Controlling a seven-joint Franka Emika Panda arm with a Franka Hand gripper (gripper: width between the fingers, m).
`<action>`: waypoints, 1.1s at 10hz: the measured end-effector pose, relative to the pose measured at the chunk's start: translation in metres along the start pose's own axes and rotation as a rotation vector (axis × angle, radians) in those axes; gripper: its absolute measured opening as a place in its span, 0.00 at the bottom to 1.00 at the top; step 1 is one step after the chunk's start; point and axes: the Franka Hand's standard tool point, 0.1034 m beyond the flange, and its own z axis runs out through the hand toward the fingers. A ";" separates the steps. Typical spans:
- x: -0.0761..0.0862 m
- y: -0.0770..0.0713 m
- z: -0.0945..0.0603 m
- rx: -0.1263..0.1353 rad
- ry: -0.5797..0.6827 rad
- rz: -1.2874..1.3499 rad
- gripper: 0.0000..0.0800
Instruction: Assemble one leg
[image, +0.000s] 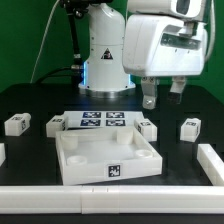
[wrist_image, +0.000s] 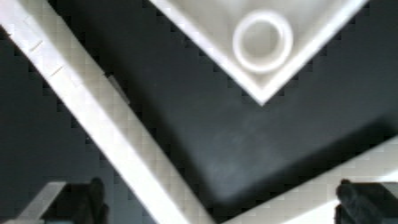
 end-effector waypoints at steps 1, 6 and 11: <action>-0.008 0.000 0.003 0.008 -0.007 -0.091 0.81; -0.029 -0.009 0.017 0.046 -0.025 -0.263 0.81; -0.052 -0.013 0.030 0.038 0.004 -0.484 0.81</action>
Offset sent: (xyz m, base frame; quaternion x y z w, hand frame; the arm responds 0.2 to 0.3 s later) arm -0.0304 -0.0115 -0.0163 0.0668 -0.0042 -0.1817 0.9811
